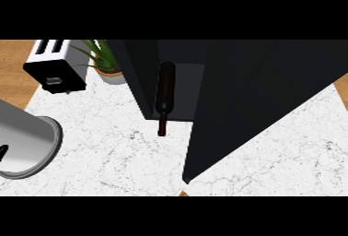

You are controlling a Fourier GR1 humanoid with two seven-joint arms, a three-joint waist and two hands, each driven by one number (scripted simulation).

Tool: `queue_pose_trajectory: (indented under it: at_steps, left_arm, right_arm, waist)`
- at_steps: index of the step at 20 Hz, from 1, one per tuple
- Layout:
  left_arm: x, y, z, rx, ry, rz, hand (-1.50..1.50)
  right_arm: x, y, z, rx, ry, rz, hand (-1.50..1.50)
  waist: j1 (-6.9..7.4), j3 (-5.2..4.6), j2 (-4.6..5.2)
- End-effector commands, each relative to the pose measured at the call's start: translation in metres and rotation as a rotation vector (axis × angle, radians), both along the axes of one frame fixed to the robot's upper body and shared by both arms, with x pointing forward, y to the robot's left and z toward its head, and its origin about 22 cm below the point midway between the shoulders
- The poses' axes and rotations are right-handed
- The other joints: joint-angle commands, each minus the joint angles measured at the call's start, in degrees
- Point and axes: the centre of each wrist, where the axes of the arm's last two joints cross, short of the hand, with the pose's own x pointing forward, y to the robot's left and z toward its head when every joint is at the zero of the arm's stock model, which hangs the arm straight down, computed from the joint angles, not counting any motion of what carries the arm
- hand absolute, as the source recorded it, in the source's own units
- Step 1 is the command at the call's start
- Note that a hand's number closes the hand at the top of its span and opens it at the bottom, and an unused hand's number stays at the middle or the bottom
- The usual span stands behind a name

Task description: Pick up the wine, place it into the cabinet and close the cabinet

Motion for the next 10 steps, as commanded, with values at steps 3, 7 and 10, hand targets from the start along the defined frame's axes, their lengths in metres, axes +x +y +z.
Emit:
queue_pose_trajectory:
  at_steps: [3,7,10]
  left_arm:
    - [-0.008,0.021,0.007,-0.015,-0.002,-0.034,-1.5]
    - [-0.004,0.028,0.015,-0.018,-0.029,-0.047,-1.5]
    - [-0.012,0.046,0.015,-0.019,-0.011,-0.026,-1.5]
  right_arm:
    - [0.021,0.051,0.01,0.097,-0.03,-0.039,1.5]
    - [0.056,0.061,0.024,0.118,-0.025,-0.151,1.5]
    - [0.081,0.073,0.042,0.099,-0.026,-0.167,1.5]
  waist:
    - [1.28,0.1,0.32]
    - [2.04,0.12,0.6]
    - [1.26,0.24,0.7]
